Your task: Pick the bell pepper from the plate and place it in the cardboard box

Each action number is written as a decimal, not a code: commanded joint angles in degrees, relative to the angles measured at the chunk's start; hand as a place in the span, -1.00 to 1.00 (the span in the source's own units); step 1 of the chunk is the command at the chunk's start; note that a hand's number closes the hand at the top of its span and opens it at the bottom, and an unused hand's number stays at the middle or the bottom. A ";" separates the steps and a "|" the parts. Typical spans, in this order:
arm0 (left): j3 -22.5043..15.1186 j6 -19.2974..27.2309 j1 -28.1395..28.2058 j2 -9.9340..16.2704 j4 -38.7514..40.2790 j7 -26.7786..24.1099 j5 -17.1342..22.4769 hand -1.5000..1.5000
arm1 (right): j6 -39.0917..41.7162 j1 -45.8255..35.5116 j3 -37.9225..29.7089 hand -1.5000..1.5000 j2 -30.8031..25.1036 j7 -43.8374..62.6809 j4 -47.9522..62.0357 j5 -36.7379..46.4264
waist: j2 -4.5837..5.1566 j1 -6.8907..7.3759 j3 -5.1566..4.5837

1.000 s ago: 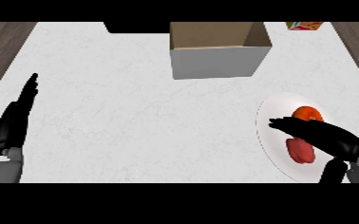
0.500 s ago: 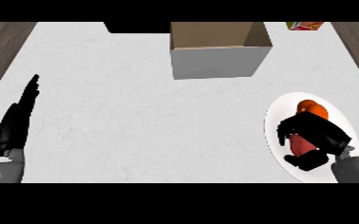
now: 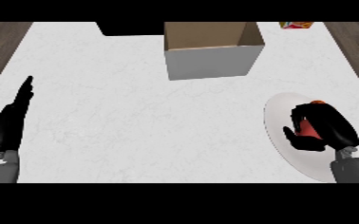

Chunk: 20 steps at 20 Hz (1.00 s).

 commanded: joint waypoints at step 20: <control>0.51 -0.95 0.22 -0.72 -2.60 0.68 -0.21 0.00 | 6.41 -21.35 7.73 1.00 22.76 57.67 -30.90 25.63 | 0.54 2.25 0.16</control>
